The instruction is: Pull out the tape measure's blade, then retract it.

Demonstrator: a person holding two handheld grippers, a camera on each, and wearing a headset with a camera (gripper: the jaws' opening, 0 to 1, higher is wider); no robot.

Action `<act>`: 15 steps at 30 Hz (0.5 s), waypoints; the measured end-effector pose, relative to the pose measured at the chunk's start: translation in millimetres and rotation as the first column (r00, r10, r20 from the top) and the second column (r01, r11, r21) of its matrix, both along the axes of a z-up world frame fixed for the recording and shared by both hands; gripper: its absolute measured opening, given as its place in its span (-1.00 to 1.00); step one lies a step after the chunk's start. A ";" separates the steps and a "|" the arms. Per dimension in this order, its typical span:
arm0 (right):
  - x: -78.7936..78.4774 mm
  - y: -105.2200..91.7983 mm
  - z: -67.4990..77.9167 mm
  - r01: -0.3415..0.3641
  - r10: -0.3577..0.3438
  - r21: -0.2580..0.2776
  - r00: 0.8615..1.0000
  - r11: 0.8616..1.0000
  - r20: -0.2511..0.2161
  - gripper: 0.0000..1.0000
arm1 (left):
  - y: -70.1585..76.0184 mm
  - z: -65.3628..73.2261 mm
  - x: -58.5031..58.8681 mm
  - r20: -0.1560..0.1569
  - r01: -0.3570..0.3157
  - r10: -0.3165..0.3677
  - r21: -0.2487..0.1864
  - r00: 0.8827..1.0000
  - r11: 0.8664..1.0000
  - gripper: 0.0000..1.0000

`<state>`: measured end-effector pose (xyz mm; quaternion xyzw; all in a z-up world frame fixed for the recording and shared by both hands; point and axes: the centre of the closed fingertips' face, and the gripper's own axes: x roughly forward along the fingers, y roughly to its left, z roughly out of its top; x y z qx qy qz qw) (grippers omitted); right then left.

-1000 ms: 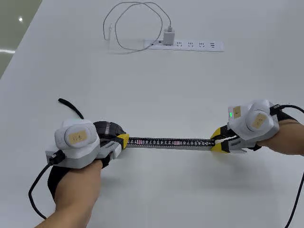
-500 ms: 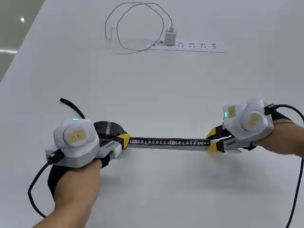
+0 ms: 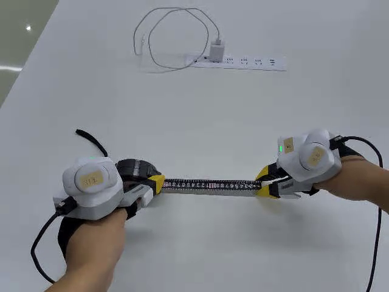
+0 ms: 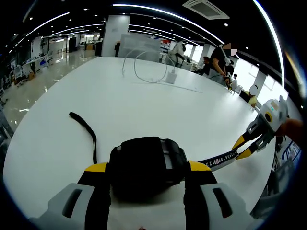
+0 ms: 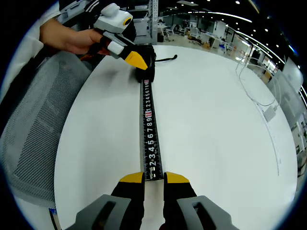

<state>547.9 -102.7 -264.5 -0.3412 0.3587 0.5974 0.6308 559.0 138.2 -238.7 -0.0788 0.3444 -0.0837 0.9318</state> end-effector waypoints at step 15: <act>-1.1 13.6 0.8 -0.009 0.009 0.019 1.000 1.000 -0.005 -0.79 | 0.6 0.0 0.4 0.003 -0.008 0.008 -0.019 1.000 1.000 0.15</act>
